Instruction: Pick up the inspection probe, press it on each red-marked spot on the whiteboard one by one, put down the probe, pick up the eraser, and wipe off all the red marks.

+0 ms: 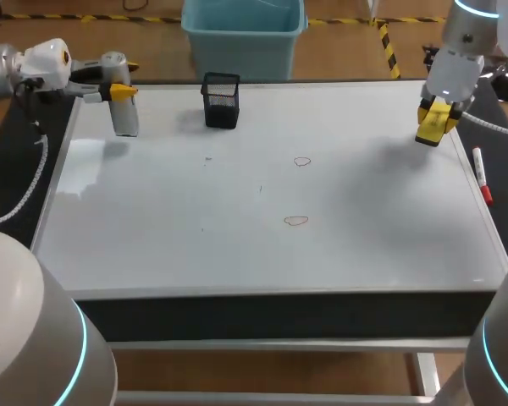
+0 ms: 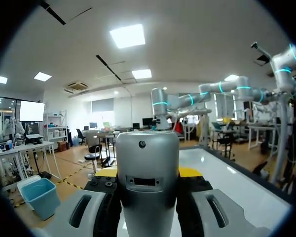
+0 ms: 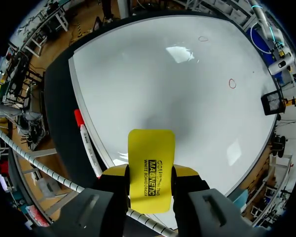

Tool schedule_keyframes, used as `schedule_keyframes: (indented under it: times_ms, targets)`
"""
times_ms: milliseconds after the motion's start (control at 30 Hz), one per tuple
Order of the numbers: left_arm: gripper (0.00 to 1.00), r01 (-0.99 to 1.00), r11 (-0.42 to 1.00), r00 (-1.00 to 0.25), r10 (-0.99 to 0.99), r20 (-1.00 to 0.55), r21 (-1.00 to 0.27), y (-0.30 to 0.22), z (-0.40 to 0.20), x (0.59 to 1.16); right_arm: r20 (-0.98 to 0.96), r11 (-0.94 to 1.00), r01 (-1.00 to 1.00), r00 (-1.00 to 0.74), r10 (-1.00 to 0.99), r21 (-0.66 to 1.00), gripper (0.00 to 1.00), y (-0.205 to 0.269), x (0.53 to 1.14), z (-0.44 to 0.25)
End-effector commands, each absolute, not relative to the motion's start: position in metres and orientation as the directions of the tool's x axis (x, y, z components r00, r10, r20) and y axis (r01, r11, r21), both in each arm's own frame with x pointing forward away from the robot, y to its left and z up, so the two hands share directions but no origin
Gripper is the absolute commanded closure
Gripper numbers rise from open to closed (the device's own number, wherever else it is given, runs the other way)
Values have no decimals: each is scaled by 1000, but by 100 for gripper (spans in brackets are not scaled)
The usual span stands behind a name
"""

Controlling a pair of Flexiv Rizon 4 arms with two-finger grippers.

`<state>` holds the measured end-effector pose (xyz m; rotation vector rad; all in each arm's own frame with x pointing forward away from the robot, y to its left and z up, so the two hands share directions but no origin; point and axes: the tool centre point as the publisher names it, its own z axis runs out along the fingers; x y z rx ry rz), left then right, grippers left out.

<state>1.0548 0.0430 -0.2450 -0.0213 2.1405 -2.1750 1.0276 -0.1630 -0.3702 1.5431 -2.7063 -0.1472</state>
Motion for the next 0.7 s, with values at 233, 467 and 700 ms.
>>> schedule_keyframes:
  times_ms: [233,467,700]
  targets:
    - [100,53,-18,-997,-62,-52,-998,44,-246,1059,-24,504,-859,-508,-861,92,100,-164,1028,-369]
    - [100,53,-18,-997,-62,-52,-998,44,-246,1059,-31,468,-881,-471,-882,66,100,-138,1019,-362]
    - [100,53,-18,-997,-62,-52,-998,44,-246,1059,-68,382,-920,-388,-919,86,100,-73,997,-356]
